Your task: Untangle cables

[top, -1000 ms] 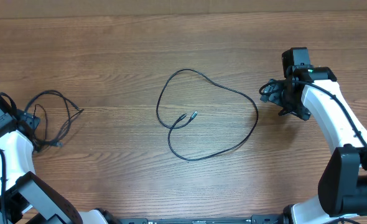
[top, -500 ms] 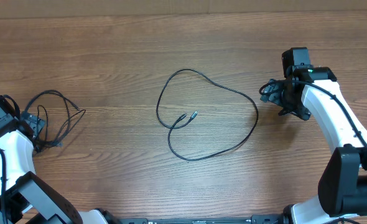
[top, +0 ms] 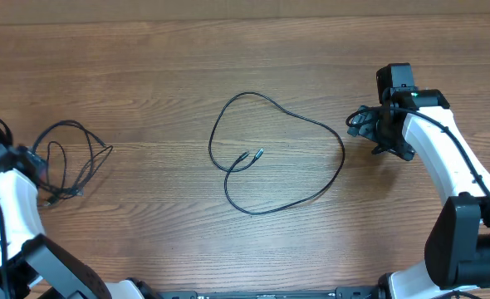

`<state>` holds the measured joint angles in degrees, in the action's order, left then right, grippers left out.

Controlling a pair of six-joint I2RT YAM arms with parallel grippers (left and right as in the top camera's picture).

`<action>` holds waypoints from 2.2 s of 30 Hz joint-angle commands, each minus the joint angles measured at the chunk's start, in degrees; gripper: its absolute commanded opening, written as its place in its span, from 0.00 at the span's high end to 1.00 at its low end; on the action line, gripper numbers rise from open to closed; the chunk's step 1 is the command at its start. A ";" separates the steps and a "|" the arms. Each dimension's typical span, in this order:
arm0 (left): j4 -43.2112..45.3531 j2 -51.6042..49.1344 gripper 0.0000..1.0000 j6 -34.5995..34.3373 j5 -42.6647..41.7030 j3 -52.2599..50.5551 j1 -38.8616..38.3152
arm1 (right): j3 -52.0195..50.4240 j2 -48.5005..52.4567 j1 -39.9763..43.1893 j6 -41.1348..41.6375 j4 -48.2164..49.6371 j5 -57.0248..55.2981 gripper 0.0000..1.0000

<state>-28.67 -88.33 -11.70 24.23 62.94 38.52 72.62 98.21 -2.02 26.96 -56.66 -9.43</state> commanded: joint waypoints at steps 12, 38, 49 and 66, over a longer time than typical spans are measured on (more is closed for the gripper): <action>-2.95 5.95 0.44 5.31 -24.30 9.75 0.04 | -0.28 0.31 -0.15 -0.02 0.04 -0.83 0.00; -23.67 -5.86 0.96 1.40 -56.85 6.14 -24.70 | -0.28 0.31 -0.15 -0.04 0.04 -0.83 0.00; -23.34 -13.70 0.95 -0.87 -56.85 6.14 -43.39 | -0.28 0.31 -0.15 -0.02 0.04 -0.83 0.00; -14.29 -21.55 0.95 -5.07 -56.08 6.14 -64.00 | -0.28 0.31 -0.15 -0.02 0.04 -0.83 0.00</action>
<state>-44.05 -109.08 -14.00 -31.53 69.60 -22.87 72.62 98.21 -2.02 26.94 -56.69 -9.43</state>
